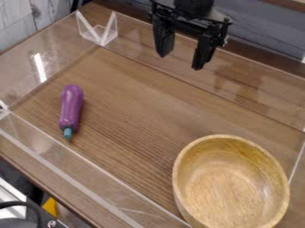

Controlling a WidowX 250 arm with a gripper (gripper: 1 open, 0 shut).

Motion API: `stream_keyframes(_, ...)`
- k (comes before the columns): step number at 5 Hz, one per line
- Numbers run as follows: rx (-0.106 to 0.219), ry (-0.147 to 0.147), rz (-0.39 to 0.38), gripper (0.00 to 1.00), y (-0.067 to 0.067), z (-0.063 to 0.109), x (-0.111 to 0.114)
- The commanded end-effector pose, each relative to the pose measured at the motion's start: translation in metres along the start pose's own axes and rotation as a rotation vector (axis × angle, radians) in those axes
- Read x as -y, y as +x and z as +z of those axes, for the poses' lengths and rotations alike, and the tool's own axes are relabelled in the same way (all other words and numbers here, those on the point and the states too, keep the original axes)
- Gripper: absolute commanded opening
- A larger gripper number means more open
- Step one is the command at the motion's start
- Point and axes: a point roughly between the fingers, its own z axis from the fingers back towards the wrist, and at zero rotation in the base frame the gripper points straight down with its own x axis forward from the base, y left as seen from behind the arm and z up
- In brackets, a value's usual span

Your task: Put the purple eggplant in the brown bowl

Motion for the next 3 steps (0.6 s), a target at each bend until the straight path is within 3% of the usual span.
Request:
stream_keyframes(1,-0.017,-0.004,-0.002,1.00,-0.009,-0.014,0.002)
stream_keyframes(3,0.019,-0.003,0.226,1.00,-0.048,-0.006,-0.050)
